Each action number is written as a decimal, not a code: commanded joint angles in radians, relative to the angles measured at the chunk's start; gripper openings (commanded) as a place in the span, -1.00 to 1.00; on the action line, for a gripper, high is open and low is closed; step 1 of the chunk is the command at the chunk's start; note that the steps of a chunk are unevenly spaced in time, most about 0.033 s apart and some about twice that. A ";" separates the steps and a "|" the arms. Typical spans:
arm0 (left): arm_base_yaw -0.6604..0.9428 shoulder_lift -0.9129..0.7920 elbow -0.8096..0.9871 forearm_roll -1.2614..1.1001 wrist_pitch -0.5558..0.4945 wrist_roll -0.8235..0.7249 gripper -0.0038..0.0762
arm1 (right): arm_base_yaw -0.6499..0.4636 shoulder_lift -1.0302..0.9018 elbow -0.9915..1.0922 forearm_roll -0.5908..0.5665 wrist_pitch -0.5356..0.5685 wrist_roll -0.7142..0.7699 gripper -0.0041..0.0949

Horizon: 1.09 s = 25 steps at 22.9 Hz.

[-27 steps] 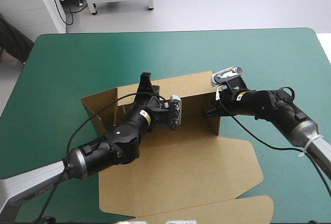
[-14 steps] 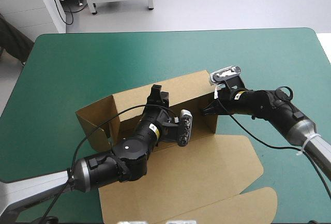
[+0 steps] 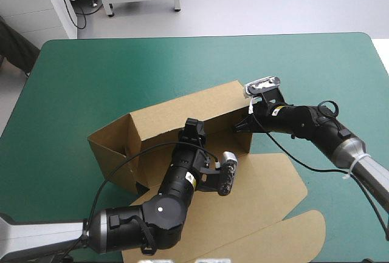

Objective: Fold the box

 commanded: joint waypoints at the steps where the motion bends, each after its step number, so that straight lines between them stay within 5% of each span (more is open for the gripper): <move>1: -0.052 -0.031 -0.023 0.077 0.056 -0.026 0.06 | -0.006 -0.011 -0.031 0.033 -0.077 0.029 -0.94; 9: -0.060 -0.054 -0.026 0.133 0.061 -0.045 0.06 | -0.006 -0.005 -0.031 0.014 -0.078 0.036 -0.94; 13: 0.113 -0.128 -0.112 0.058 -0.103 -0.045 0.06 | -0.029 -0.032 -0.035 -0.012 -0.012 0.080 -0.94; 16: 0.344 -0.172 -0.240 -0.076 -0.248 -0.045 0.06 | -0.052 -0.073 -0.062 -0.157 0.072 0.204 -0.93; 20: 0.543 -0.206 -0.281 -0.222 -0.343 -0.042 -0.18 | -0.059 -0.083 -0.169 -0.260 0.262 0.277 -0.94; 25: 0.804 -0.210 -0.275 -0.558 -0.404 0.064 -0.76 | -0.064 -0.075 -0.313 -0.312 0.380 0.297 -0.94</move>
